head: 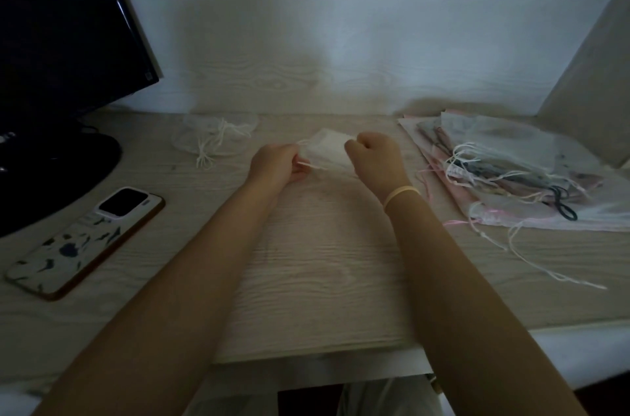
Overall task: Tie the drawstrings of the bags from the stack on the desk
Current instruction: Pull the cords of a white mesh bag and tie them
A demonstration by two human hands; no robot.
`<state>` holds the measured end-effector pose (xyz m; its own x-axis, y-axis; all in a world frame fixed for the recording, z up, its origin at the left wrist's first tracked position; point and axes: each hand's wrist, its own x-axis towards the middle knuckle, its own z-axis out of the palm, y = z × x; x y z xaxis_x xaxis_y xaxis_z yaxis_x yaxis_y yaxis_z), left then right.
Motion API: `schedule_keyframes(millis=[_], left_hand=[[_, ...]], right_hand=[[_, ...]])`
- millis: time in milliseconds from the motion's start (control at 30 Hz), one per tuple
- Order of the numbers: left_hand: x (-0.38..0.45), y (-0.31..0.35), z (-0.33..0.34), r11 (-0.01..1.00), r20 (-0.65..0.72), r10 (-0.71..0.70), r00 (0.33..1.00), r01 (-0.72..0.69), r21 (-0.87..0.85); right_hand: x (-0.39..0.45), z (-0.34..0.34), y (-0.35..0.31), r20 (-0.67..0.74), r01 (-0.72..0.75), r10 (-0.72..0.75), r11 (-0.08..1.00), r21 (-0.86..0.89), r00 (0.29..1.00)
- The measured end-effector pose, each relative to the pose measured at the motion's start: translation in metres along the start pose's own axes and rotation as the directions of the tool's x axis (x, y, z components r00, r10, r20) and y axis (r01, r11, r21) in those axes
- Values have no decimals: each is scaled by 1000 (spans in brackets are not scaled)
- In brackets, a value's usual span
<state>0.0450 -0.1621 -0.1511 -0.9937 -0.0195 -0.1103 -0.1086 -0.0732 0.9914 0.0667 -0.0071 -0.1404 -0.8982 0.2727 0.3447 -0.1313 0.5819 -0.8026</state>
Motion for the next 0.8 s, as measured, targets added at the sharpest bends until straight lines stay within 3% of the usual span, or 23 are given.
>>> schedule_keyframes(millis=[200, 400, 533, 600, 700, 767, 800], left_hand=[[8, 3, -11, 999, -64, 21, 998, -19, 32], [7, -2, -6, 996, -196, 29, 980, -11, 91], [5, 1, -10, 974, -249, 68, 966, -10, 228], [7, 0, -16, 943, -326, 145, 934, -31, 331], [3, 0, -20, 795, -401, 427, 810, -124, 594], [-2, 3, -17, 673, -314, 588, 745, -236, 701], [-2, 3, -15, 642, -228, 602, 766, -294, 708]], right_hand=[[-4, 5, 7, 284, 86, -30, 979, -186, 958], [-1, 4, 2, 167, 110, -66, 956, -270, 984], [-4, 3, 1, 283, 158, -40, 899, -409, 958], [-5, 2, 2, 321, 160, -16, 889, -428, 947], [-6, 1, 2, 357, 171, -4, 882, -439, 934], [-7, 2, 2, 345, 186, -27, 881, -435, 938], [-7, 3, 2, 336, 197, -47, 881, -431, 941]])
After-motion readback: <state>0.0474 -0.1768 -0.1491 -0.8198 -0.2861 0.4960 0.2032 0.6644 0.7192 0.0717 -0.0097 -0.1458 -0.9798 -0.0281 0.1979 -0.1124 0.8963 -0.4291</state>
